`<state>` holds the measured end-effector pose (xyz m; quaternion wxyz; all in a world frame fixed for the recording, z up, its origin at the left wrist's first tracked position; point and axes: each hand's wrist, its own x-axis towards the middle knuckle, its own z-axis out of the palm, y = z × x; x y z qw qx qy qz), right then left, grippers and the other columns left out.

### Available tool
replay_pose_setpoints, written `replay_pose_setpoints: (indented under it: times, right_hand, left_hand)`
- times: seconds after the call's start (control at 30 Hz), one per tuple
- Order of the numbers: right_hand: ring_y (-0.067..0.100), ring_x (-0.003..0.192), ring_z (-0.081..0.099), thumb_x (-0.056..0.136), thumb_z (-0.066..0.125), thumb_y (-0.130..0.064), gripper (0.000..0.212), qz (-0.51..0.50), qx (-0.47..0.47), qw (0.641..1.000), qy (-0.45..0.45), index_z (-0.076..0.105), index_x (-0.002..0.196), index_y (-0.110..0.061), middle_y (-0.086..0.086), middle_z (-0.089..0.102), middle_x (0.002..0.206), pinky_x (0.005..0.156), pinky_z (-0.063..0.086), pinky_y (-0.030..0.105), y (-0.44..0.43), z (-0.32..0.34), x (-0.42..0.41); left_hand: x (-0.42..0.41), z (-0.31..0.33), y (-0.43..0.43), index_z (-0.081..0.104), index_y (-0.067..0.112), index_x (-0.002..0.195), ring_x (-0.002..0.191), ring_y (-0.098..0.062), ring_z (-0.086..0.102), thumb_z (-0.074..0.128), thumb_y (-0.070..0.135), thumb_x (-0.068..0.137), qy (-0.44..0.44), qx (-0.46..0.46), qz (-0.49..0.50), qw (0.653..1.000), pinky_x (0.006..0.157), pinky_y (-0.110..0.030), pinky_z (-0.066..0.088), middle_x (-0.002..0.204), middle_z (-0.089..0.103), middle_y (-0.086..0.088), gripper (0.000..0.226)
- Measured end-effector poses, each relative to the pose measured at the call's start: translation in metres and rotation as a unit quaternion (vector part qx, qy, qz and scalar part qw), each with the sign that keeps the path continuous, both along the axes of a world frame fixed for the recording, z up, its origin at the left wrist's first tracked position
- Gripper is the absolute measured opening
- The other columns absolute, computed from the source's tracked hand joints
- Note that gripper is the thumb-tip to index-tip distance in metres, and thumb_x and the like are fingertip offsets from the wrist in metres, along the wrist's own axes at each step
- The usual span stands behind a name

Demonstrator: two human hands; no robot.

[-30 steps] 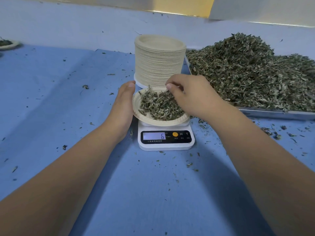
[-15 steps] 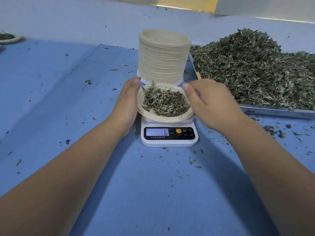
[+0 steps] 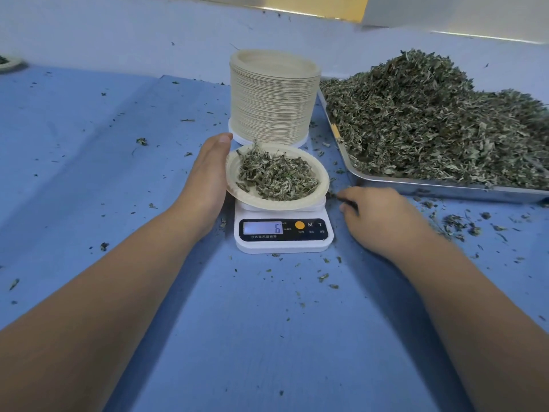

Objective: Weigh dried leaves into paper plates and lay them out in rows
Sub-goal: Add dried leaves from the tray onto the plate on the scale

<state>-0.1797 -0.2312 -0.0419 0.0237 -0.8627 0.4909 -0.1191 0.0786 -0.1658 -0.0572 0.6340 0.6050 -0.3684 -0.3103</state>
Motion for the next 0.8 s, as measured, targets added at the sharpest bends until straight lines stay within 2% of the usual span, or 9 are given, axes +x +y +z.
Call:
replay_pose_setpoints:
  times: [0.07, 0.13, 0.3, 0.37, 0.43, 0.53, 0.63, 0.67, 0.8]
  right_hand:
    - [0.032, 0.092, 0.065, 0.099, 0.053, -0.024, 0.023, 0.007, -0.015, 1.0, 0.006, 0.072, 0.112, -0.022, 0.008, 0.072, 0.101, 0.078, 0.057, 0.042, -0.003, 0.001, -0.001]
    - [0.03, 0.089, 0.065, 0.099, 0.055, -0.02, 0.021, 0.012, -0.024, 1.0, 0.011, 0.075, 0.106, -0.019, 0.007, 0.073, 0.097, 0.077, 0.056, 0.039, -0.007, 0.001, -0.001]
    - [0.032, 0.085, 0.066, 0.097, 0.055, -0.011, 0.028, 0.037, -0.06, 0.995, -0.074, 0.07, 0.12, -0.013, 0.012, 0.073, 0.093, 0.077, 0.056, 0.042, -0.003, 0.0, 0.006]
    - [0.031, 0.087, 0.066, 0.097, 0.056, -0.011, 0.026, 0.049, -0.074, 0.99, -0.108, 0.072, 0.117, -0.013, 0.01, 0.073, 0.095, 0.078, 0.055, 0.041, -0.001, -0.001, 0.009]
    - [0.03, 0.09, 0.064, 0.098, 0.054, -0.015, 0.021, 0.053, -0.066, 0.993, -0.08, 0.072, 0.109, -0.014, 0.008, 0.07, 0.096, 0.076, 0.054, 0.041, -0.001, -0.004, 0.011]
    - [0.029, 0.096, 0.061, 0.101, 0.049, -0.021, 0.022, 0.051, 0.003, 0.995, -0.083, 0.065, 0.114, -0.014, 0.005, 0.067, 0.1, 0.075, 0.05, 0.038, -0.001, -0.008, 0.014]
    - [0.028, 0.119, 0.054, 0.104, 0.042, -0.017, 0.032, 0.094, 0.041, 0.992, -0.073, 0.059, 0.13, -0.014, 0.007, 0.062, 0.124, 0.095, 0.047, 0.039, -0.001, -0.011, 0.02]
    - [0.028, 0.121, 0.053, 0.104, 0.04, -0.016, 0.034, 0.098, 0.041, 0.992, -0.064, 0.06, 0.132, -0.014, 0.008, 0.062, 0.127, 0.097, 0.046, 0.041, -0.002, -0.012, 0.021]
    - [0.029, 0.094, 0.064, 0.101, 0.05, -0.014, 0.029, 0.066, 0.005, 0.994, -0.09, 0.073, 0.117, -0.019, 0.008, 0.073, 0.101, 0.076, 0.051, 0.037, -0.002, -0.008, 0.017]
  left_hand:
    - [0.001, 0.0, 0.0, 0.055, 0.046, 0.127, 0.131, -0.012, 0.053, 0.038, 0.06, 0.089, 0.004, -0.002, 0.0, 1.0, 0.117, -0.044, 0.038, 0.13, 0.056, 0.017, 0.045]
    - [0.001, -0.001, -0.001, 0.055, 0.045, 0.129, 0.131, -0.012, 0.052, 0.038, 0.06, 0.088, 0.006, -0.002, 0.001, 1.0, 0.118, -0.045, 0.038, 0.132, 0.055, 0.015, 0.047]
    - [0.003, -0.001, -0.002, 0.055, 0.042, 0.132, 0.133, -0.017, 0.053, 0.039, 0.061, 0.085, 0.024, 0.001, 0.005, 1.0, 0.118, -0.047, 0.037, 0.138, 0.057, 0.007, 0.054]
    - [0.005, -0.001, -0.002, 0.057, 0.043, 0.128, 0.132, -0.017, 0.054, 0.04, 0.06, 0.084, 0.03, 0.001, 0.007, 1.0, 0.117, -0.047, 0.038, 0.13, 0.057, 0.017, 0.05]
    - [0.005, -0.001, -0.003, 0.057, 0.043, 0.126, 0.132, -0.014, 0.054, 0.04, 0.059, 0.085, 0.034, -0.006, 0.008, 0.999, 0.117, -0.046, 0.039, 0.122, 0.053, 0.026, 0.047]
    - [0.005, -0.001, -0.003, 0.057, 0.042, 0.129, 0.132, -0.011, 0.053, 0.04, 0.059, 0.086, 0.029, -0.006, 0.006, 1.0, 0.117, -0.045, 0.038, 0.12, 0.052, 0.029, 0.049]
    - [0.005, -0.002, -0.003, 0.056, 0.042, 0.133, 0.132, -0.011, 0.052, 0.04, 0.06, 0.086, 0.022, -0.002, 0.004, 1.0, 0.118, -0.045, 0.037, 0.127, 0.055, 0.023, 0.052]
    - [0.005, -0.002, -0.003, 0.056, 0.042, 0.133, 0.132, -0.01, 0.051, 0.04, 0.06, 0.086, 0.02, -0.002, 0.005, 1.0, 0.118, -0.044, 0.037, 0.128, 0.055, 0.022, 0.053]
    - [0.003, -0.002, -0.003, 0.054, 0.036, 0.139, 0.133, -0.007, 0.049, 0.039, 0.057, 0.088, 0.019, -0.008, 0.003, 1.0, 0.119, -0.043, 0.036, 0.128, 0.054, 0.023, 0.057]
